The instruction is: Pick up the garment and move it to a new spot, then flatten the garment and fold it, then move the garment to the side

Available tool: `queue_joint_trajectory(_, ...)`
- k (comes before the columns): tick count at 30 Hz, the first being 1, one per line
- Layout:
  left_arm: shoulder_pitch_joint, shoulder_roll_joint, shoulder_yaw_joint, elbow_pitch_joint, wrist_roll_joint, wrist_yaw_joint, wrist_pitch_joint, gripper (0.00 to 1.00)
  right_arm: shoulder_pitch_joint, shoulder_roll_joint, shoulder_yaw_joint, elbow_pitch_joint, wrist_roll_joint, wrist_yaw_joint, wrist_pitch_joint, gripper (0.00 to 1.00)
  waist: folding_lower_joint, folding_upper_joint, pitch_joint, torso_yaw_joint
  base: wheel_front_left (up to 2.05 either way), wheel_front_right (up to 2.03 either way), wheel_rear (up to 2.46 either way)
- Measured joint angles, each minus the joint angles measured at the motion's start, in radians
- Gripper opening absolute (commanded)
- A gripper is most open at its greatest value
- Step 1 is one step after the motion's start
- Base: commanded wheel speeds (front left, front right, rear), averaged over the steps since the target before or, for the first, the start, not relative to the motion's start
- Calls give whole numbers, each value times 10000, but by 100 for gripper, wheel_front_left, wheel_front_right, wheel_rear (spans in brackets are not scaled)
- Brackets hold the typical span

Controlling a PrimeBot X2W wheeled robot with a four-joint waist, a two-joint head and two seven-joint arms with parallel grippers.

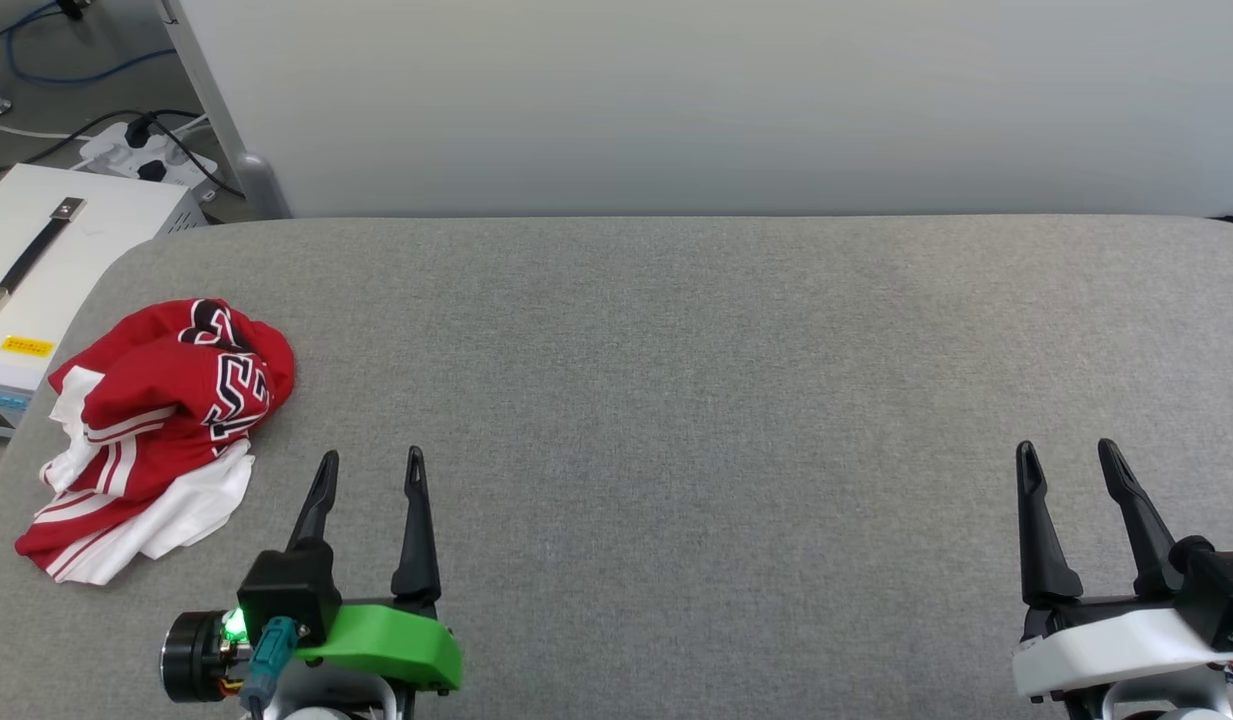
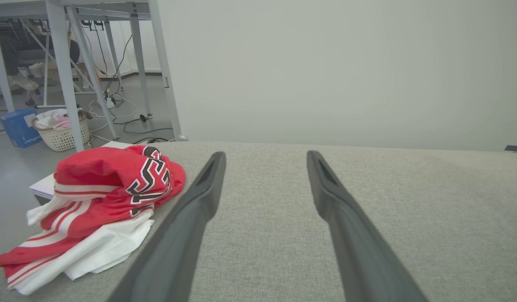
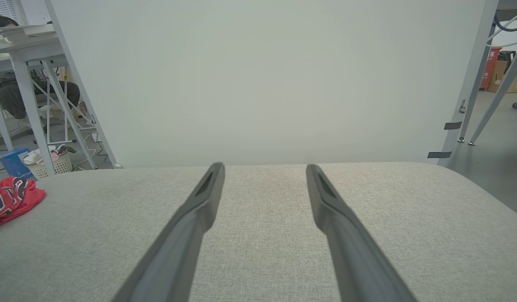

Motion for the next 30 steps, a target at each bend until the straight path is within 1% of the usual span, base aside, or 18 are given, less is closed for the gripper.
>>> queue_joint_trajectory(16, 1, 0, -169, 127, -109, 73, -370, 100, 197, 2, -50, -13, 69, 0, -428, 100, 0, 0, 65, 9, 0, 0, 0)
queue_joint_trajectory(30, 1, 0, -230, 188, -113, 73, -451, 100, 198, 2, -56, 36, 54, 0, -441, 100, 0, 0, 119, 35, 0, 0, 0)
